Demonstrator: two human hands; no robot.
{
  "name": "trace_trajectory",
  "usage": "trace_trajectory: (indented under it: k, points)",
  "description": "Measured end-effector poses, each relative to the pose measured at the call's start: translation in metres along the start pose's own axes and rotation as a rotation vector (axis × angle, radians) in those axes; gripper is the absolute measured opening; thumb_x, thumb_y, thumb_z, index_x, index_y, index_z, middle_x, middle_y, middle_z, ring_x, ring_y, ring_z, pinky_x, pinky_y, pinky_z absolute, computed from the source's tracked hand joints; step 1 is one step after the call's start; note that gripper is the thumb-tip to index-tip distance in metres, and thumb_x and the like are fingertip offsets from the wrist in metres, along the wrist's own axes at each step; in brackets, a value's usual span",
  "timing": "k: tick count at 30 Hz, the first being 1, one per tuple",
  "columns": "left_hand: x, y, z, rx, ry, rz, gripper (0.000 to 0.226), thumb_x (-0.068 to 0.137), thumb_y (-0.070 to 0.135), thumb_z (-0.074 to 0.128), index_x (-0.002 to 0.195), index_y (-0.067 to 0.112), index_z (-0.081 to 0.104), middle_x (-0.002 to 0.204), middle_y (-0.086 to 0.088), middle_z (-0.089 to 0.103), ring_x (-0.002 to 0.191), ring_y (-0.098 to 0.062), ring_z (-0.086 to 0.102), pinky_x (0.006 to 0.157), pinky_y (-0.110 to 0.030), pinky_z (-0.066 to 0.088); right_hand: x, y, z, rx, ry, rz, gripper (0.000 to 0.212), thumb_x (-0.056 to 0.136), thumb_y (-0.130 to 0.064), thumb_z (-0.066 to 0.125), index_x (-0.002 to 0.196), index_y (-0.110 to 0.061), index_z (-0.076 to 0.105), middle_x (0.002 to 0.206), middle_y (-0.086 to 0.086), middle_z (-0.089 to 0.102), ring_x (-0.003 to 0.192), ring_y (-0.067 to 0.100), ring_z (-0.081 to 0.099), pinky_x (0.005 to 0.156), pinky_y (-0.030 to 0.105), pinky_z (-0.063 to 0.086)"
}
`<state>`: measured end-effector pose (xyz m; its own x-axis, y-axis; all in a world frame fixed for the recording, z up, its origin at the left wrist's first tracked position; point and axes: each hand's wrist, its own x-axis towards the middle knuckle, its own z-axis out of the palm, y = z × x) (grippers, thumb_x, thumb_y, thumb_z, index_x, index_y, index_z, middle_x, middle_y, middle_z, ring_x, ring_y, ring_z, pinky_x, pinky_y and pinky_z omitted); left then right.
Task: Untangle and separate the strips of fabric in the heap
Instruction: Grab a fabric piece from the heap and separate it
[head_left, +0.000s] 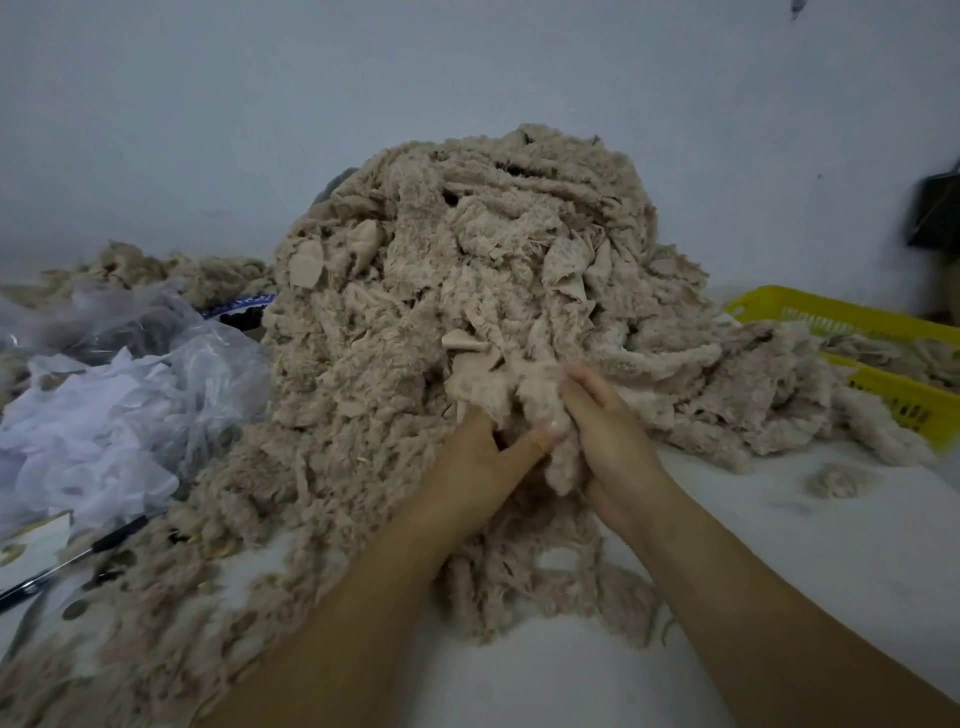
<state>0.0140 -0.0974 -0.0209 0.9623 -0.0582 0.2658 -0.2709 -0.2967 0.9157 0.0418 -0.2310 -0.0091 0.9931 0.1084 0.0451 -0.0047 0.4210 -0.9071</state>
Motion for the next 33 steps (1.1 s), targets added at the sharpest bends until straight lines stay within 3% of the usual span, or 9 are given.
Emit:
trace_trajectory:
  k: [3,6,8,13,15,18,23,28,33]
  points:
    - [0.007,0.005,0.002,0.009,0.117,-0.023,0.018,0.097,0.034,0.058,0.108,0.026,0.070,0.092,0.009,0.074,0.087,-0.004,0.069,0.078,-0.028,0.056,-0.002,-0.003,0.002,-0.199,-0.071,-0.044,0.008,0.092,-0.043,0.063,0.098,-0.039,0.068,0.112,-0.013,0.069,0.100,0.000,0.066,0.081,0.023,0.053]
    - [0.013,0.017,0.002,-0.013,0.156,0.013,0.021,0.101,0.029,0.054,0.119,0.032,0.064,0.111,0.013,0.067,0.102,0.005,0.062,0.089,-0.017,0.048,0.001,-0.011,-0.003,-0.284,-0.176,0.019,0.047,0.084,-0.053,0.066,0.126,-0.039,0.049,0.128,-0.023,0.055,0.101,-0.012,0.059,0.082,0.015,0.050]
    - [0.017,0.026,0.004,-0.006,0.121,-0.009,0.017,0.101,0.029,0.053,0.097,0.039,0.066,0.103,0.013,0.070,0.098,-0.001,0.063,0.084,-0.015,0.049,0.005,-0.017,-0.006,-0.237,-0.211,0.127,0.075,0.080,-0.054,0.068,0.144,-0.027,0.041,0.137,-0.011,0.054,0.106,0.000,0.060,0.084,0.021,0.053]
    - [0.033,0.049,0.018,0.108,-0.068,-0.060,0.032,0.098,0.046,0.052,0.073,0.032,0.066,0.068,0.028,0.065,0.066,0.013,0.058,0.057,-0.004,0.040,0.019,-0.042,-0.031,-0.174,-0.021,0.147,0.024,0.100,-0.028,0.055,0.094,-0.005,0.059,0.057,0.006,0.062,0.051,0.017,0.056,0.046,0.026,0.045]
    - [0.043,0.053,0.029,0.171,-0.096,0.011,0.030,0.099,0.046,0.051,0.079,0.029,0.065,0.078,0.024,0.062,0.068,0.012,0.055,0.063,-0.008,0.039,0.028,-0.055,-0.050,0.042,0.129,0.086,0.031,0.100,-0.030,0.054,0.099,-0.001,0.062,0.060,0.006,0.062,0.049,0.015,0.057,0.047,0.026,0.050]
    - [0.054,0.054,0.047,0.299,-0.114,0.117,0.020,0.100,0.041,0.051,0.114,0.036,0.065,0.109,0.029,0.050,0.094,0.018,0.051,0.075,-0.007,0.038,0.033,-0.065,-0.080,0.568,0.291,-0.039,0.049,0.098,-0.051,0.050,0.127,-0.013,0.061,0.112,0.008,0.070,0.092,0.020,0.070,0.072,0.032,0.060]
    - [0.072,0.032,0.069,0.520,-0.140,0.072,0.049,0.103,0.029,0.047,0.151,0.021,0.038,0.156,0.005,0.026,0.119,0.001,0.037,0.095,-0.011,0.026,0.028,-0.032,-0.084,0.128,0.599,0.049,0.042,0.101,-0.045,0.040,0.128,-0.017,0.056,0.120,0.007,0.065,0.102,0.027,0.065,0.077,0.041,0.059]
    - [0.078,0.015,0.071,0.479,0.079,0.159,0.039,0.103,0.014,0.040,0.142,0.015,0.047,0.143,0.000,0.034,0.092,0.011,0.037,0.074,0.002,0.028,0.030,-0.025,-0.057,-0.095,0.268,0.311,0.029,0.103,-0.031,0.044,0.088,-0.015,0.064,0.058,0.001,0.068,0.068,0.019,0.065,0.053,0.029,0.054]
    - [0.067,-0.007,0.069,0.553,0.165,0.254,0.035,0.099,0.000,0.045,0.131,0.002,0.057,0.141,-0.010,0.043,0.119,-0.011,0.044,0.092,-0.004,0.027,0.056,-0.026,-0.065,-0.088,0.184,0.394,0.027,0.104,-0.024,0.046,0.105,-0.004,0.064,0.083,0.014,0.072,0.072,0.026,0.069,0.058,0.032,0.060]
